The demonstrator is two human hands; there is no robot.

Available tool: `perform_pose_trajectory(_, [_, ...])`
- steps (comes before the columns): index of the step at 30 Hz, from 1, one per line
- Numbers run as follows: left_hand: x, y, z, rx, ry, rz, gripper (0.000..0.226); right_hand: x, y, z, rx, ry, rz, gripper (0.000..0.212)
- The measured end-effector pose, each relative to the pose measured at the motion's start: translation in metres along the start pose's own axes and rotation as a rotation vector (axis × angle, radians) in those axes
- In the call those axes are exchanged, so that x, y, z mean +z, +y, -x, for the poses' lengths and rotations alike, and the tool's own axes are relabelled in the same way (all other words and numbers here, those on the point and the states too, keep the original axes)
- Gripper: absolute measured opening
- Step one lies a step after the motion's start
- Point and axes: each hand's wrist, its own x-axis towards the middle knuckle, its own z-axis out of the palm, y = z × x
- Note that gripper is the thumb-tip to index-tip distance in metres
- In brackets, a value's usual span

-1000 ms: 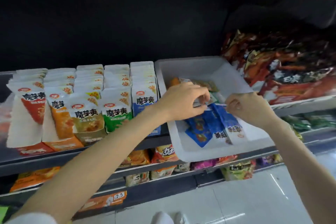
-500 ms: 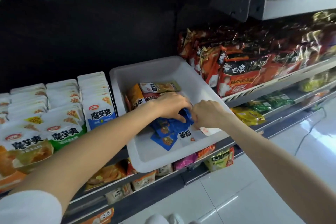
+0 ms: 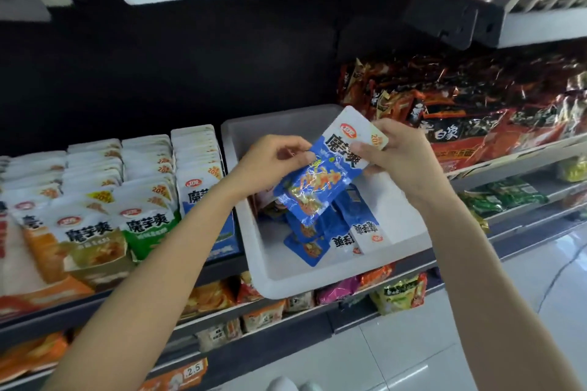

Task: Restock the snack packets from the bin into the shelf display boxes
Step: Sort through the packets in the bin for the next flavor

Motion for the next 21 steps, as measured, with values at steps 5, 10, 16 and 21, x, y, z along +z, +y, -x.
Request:
perform_pose_trajectory(5, [-0.013, 0.003, 0.028, -0.055, 0.073, -0.001, 0.008, 0.029, -0.002, -0.001, -0.008, 0.02, -0.168, 0.009])
perform_pose_trajectory(10, [-0.023, -0.001, 0.057, 0.039, 0.287, -0.21, 0.011, 0.059, -0.01, 0.002, -0.091, 0.036, -0.168, 0.016])
perform_pose_trajectory(16, [-0.044, -0.009, 0.106, 0.239, 0.664, -0.526, 0.026, 0.099, -0.039, 0.015, -0.234, -0.156, -0.032, 0.015])
perform_pose_trajectory(21, [-0.071, -0.023, 0.164, 0.055, 0.914, -0.395, 0.022, 0.141, -0.057, 0.029, -0.289, -0.082, -0.116, 0.014])
